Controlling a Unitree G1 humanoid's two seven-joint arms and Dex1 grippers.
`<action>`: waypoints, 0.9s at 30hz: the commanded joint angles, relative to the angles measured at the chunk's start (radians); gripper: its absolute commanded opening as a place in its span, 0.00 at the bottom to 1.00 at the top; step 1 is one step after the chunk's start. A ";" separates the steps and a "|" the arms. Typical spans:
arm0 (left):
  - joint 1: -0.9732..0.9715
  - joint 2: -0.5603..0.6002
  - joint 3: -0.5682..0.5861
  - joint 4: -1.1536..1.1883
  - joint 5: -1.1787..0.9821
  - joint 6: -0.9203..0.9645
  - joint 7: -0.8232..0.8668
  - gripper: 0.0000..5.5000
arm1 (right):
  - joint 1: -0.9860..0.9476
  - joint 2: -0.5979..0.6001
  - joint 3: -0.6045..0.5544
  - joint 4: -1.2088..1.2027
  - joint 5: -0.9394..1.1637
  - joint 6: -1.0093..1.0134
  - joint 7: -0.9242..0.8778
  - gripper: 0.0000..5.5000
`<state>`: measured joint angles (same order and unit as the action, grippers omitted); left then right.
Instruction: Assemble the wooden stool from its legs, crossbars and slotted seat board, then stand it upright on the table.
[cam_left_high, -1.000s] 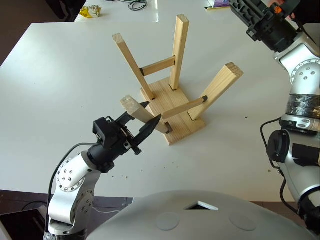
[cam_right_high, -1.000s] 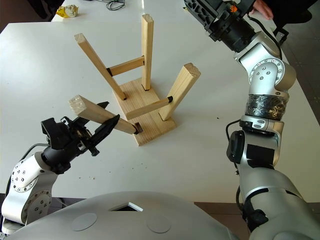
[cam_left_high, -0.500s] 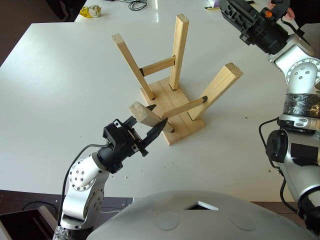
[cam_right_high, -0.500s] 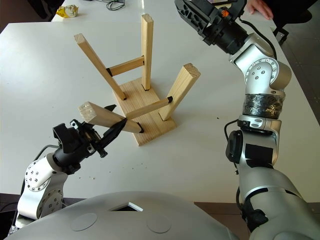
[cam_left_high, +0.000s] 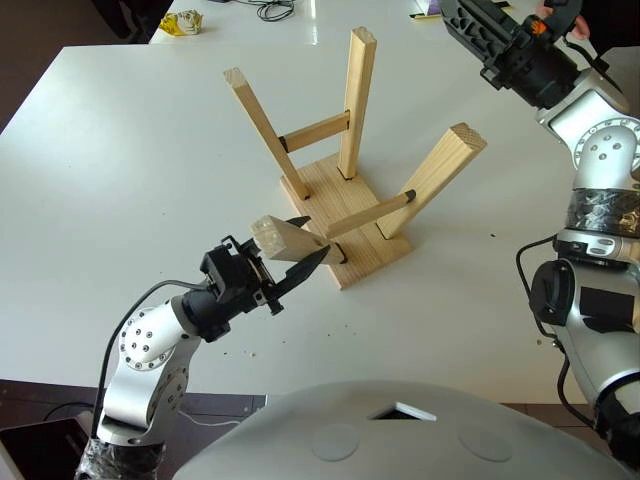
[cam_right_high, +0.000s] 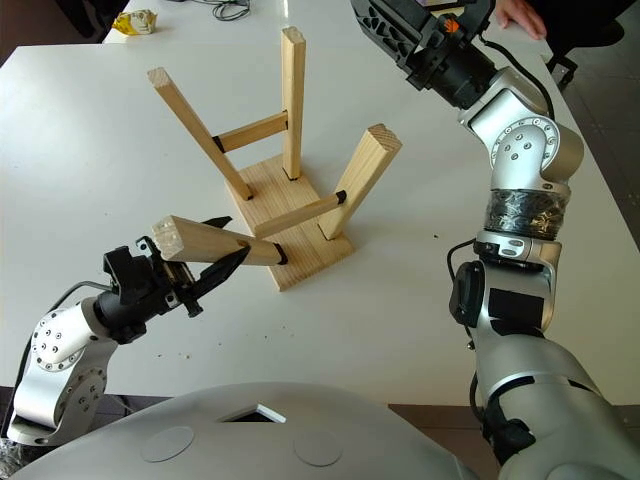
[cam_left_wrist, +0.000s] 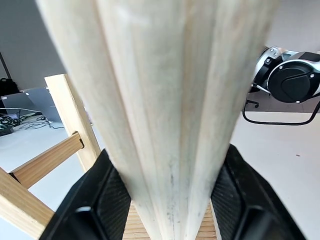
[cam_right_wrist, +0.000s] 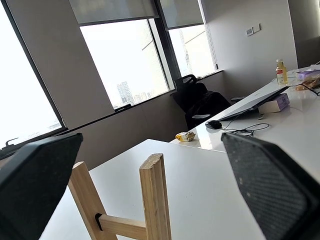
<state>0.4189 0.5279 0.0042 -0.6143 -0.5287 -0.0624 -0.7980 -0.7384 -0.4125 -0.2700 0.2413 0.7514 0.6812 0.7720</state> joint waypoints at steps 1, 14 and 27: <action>-0.013 0.061 0.022 0.034 0.005 0.095 -0.001 0.37 | 0.028 0.011 -0.012 -0.036 0.021 0.028 -0.021 0.93; -0.056 0.146 0.107 0.022 -0.084 0.230 -0.010 0.37 | 0.071 0.028 -0.028 -0.086 0.047 0.050 -0.063 0.93; -0.215 0.206 0.097 -0.023 -0.077 0.411 0.054 0.37 | 0.115 0.063 -0.051 -0.156 0.092 0.067 -0.127 0.93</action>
<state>0.2082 0.7028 0.1011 -0.6460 -0.6479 0.3007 -0.7648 -0.6411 -0.3565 -0.3144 0.1153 0.8234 0.7274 0.6614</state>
